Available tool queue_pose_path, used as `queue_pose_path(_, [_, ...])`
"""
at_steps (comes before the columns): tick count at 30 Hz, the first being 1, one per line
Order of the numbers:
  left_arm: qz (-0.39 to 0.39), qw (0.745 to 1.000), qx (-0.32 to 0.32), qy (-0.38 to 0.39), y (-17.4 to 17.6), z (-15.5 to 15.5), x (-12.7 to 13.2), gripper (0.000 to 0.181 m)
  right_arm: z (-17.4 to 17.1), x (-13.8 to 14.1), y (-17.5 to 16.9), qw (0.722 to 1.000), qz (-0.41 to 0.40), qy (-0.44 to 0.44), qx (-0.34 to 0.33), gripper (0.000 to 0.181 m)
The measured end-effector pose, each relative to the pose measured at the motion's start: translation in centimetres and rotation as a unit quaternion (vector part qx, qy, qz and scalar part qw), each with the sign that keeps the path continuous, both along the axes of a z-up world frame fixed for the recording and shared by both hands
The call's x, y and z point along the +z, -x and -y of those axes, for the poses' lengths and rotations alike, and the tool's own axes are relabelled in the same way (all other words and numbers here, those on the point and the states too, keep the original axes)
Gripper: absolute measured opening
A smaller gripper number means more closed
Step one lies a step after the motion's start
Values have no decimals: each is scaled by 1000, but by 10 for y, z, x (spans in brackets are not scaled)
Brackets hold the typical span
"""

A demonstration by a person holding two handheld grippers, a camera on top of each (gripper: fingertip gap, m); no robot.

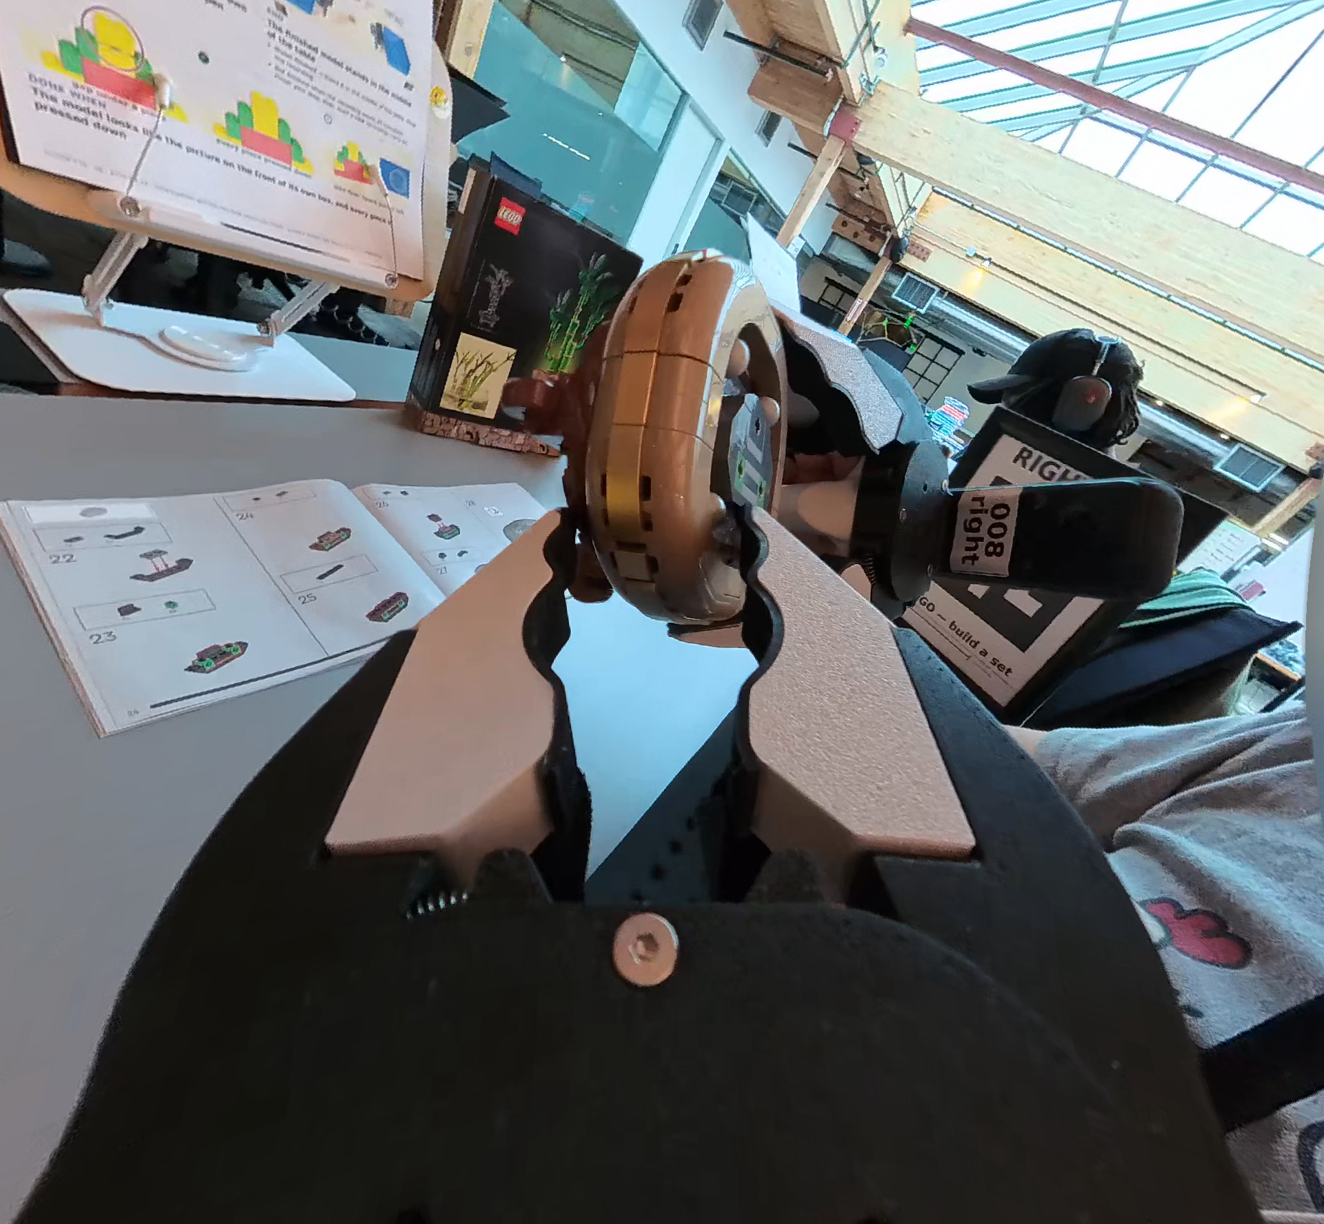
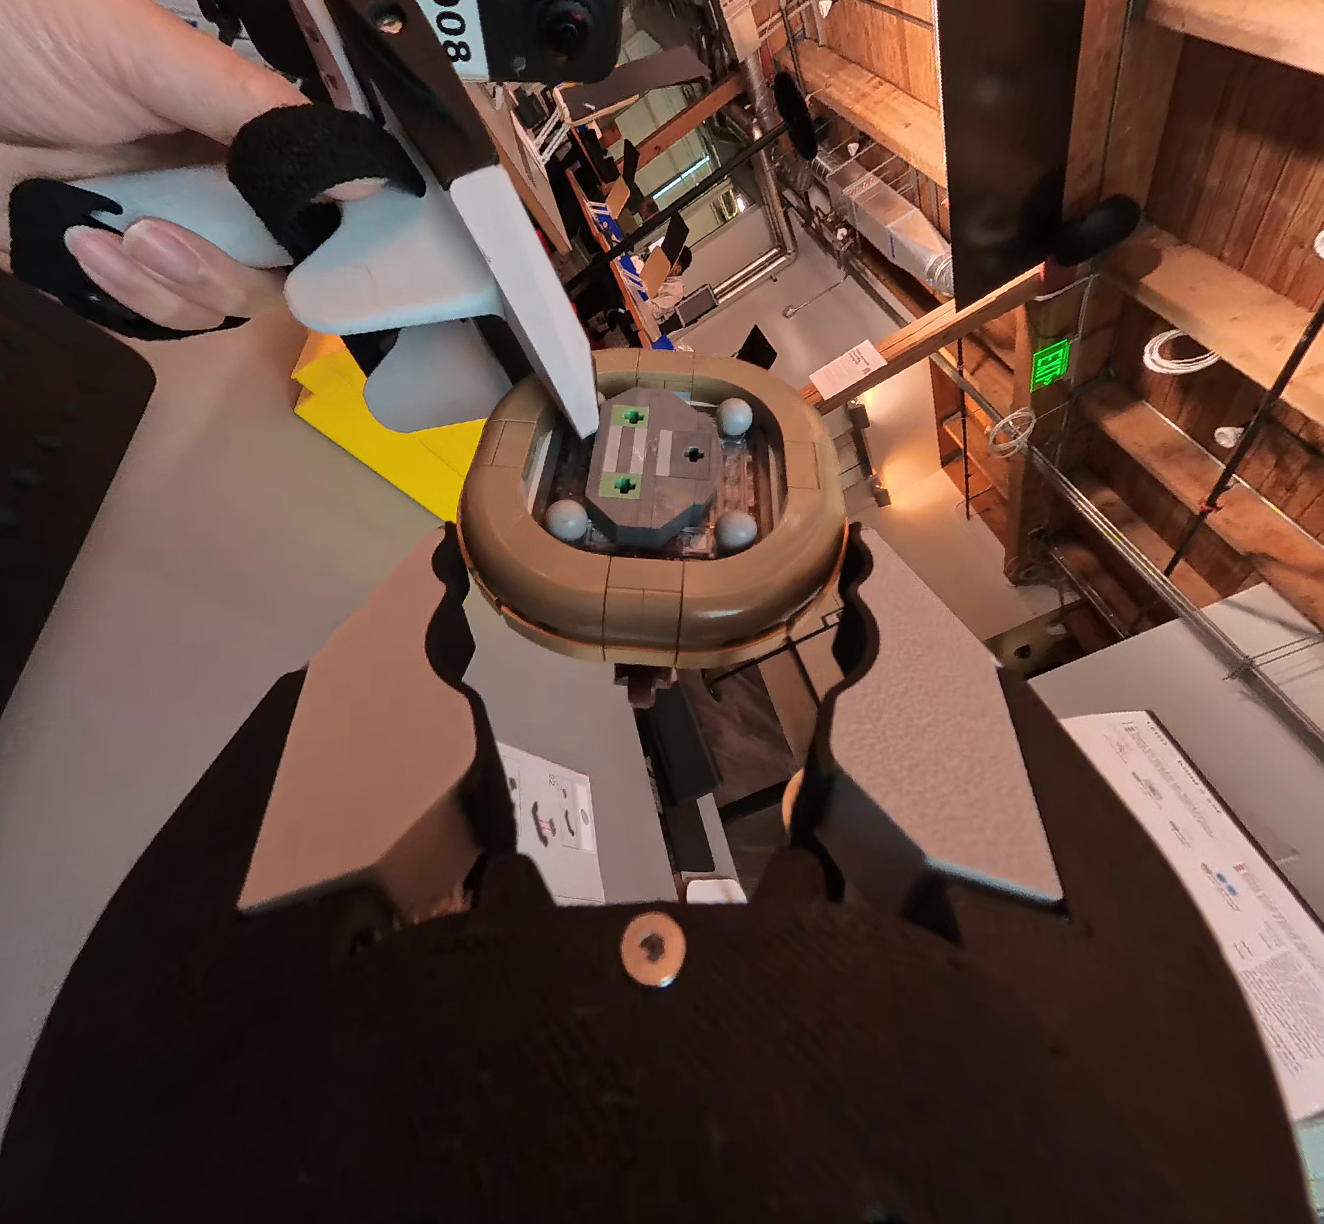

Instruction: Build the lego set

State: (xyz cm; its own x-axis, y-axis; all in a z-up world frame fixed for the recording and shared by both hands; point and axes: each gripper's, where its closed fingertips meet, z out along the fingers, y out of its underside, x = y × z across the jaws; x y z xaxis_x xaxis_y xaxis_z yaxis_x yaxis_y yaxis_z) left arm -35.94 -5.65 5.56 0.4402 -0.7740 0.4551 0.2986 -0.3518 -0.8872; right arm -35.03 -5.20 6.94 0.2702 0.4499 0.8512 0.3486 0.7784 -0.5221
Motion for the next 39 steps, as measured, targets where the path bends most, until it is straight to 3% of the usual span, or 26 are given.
queue_pose_path(8, [19,1000,-11,9,-2,9,13,47,8,12,0,1000,-9,21,17,103])
queue_pose_path(10, [33,999,-27,13,-5,13,18,64,8,13,0,1000,-6,11,11,103])
queue_pose_path(12, [32,999,-29,18,-7,13,18,69,10,14,1,1000,-6,6,11,103])
queue_pose_path(39, [14,999,-35,-23,-16,31,30,72,21,26,-10,998,-32,13,48,103])
